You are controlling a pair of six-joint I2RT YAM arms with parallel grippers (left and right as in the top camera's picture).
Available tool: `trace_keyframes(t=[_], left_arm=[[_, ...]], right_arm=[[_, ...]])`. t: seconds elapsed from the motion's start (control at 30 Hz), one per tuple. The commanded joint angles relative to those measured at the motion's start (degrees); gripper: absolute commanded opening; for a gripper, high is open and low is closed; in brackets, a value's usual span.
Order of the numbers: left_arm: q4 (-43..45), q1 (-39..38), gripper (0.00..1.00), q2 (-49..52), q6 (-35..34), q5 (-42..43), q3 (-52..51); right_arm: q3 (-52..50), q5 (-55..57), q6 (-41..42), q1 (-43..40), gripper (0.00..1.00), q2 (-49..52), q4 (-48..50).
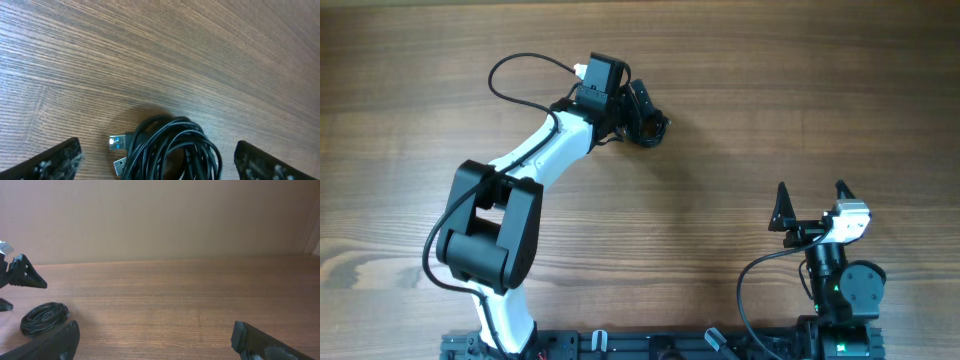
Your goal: Untangle cables
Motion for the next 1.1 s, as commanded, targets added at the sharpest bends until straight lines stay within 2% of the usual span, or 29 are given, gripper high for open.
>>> trace_keyframes(t=[0.0, 0.07, 0.1, 0.17, 0.2, 0.27, 0.33, 0.37, 0.57, 0.6, 0.67, 0.73, 0.8, 0.87, 0.9, 0.93, 1.0, 1.07], left_arm=[[1.3, -0.5, 0.93, 2.9, -1.8, -1.2, 0.7], [2.0, -0.5, 0.92, 4.9, -4.8, -1.2, 0.7], [2.6, -0.5, 0.84, 5.5, -5.1, -1.1, 0.7], [2.6, -0.5, 0.62, 5.5, -5.0, -1.2, 0.7], [2.7, -0.5, 0.55, 5.5, -5.0, -1.2, 0.7], [2.5, -0.5, 0.28, 5.5, -4.8, -1.1, 0.7], [1.7, -0.5, 0.1, 5.2, -4.8, -1.1, 0.7], [1.4, -0.5, 0.04, 5.0, -4.8, -1.1, 0.7], [-3.7, -0.5, 0.04, -3.4, -4.9, 3.6, 0.7], [-4.9, -0.5, 0.05, -3.7, -4.8, 3.6, 0.7], [-8.5, -0.3, 0.64, -3.7, -4.9, 3.6, 0.7], [-10.8, -0.3, 0.83, -3.7, -4.8, 3.6, 0.7], [-12.1, -0.3, 0.86, -3.7, -4.8, 3.6, 0.7], [-13.5, -0.3, 0.93, -3.7, -4.8, 3.6, 0.7], [-13.5, -0.4, 0.94, -3.7, -4.8, 3.6, 0.7], [-13.5, -0.4, 0.94, -3.7, -4.8, 3.6, 0.7], [-13.7, -0.5, 0.94, -3.7, -4.8, 3.6, 0.7], [-14.1, -0.5, 0.95, -3.7, -4.8, 3.6, 0.7]], right_arm=[[-0.1, -0.7, -0.3, 0.3, 1.0, -0.3, 0.2], [-0.1, -0.7, -0.3, 0.3, 1.0, -0.3, 0.2], [-0.1, -0.7, -0.3, 0.3, 1.0, -0.3, 0.2], [-0.1, -0.7, -0.3, 0.3, 1.0, -0.3, 0.2], [-0.1, -0.7, -0.3, 0.3, 1.0, -0.3, 0.2], [-0.1, -0.7, -0.3, 0.3, 1.0, -0.3, 0.2], [-0.1, -0.7, -0.3, 0.3, 1.0, -0.3, 0.2], [-0.1, -0.7, -0.3, 0.3, 1.0, -0.3, 0.2], [-0.1, -0.7, -0.3, 0.3, 1.0, -0.3, 0.2], [-0.1, -0.7, -0.3, 0.3, 1.0, -0.3, 0.2], [-0.1, -0.7, -0.3, 0.3, 1.0, -0.3, 0.2], [-0.1, -0.7, -0.3, 0.3, 1.0, -0.3, 0.2], [-0.1, -0.7, -0.3, 0.3, 1.0, -0.3, 0.2], [-0.1, -0.6, -0.1, 0.3, 1.0, -0.3, 0.8], [-0.1, -2.5, 2.0, 0.3, 1.0, -0.3, 1.7], [-0.1, -7.9, 8.7, 0.3, 1.0, -0.3, 2.4], [-0.1, -23.2, 31.0, 0.3, 1.0, -0.3, 2.0], [-0.1, -24.5, 52.4, 0.3, 1.0, -0.3, 3.0]])
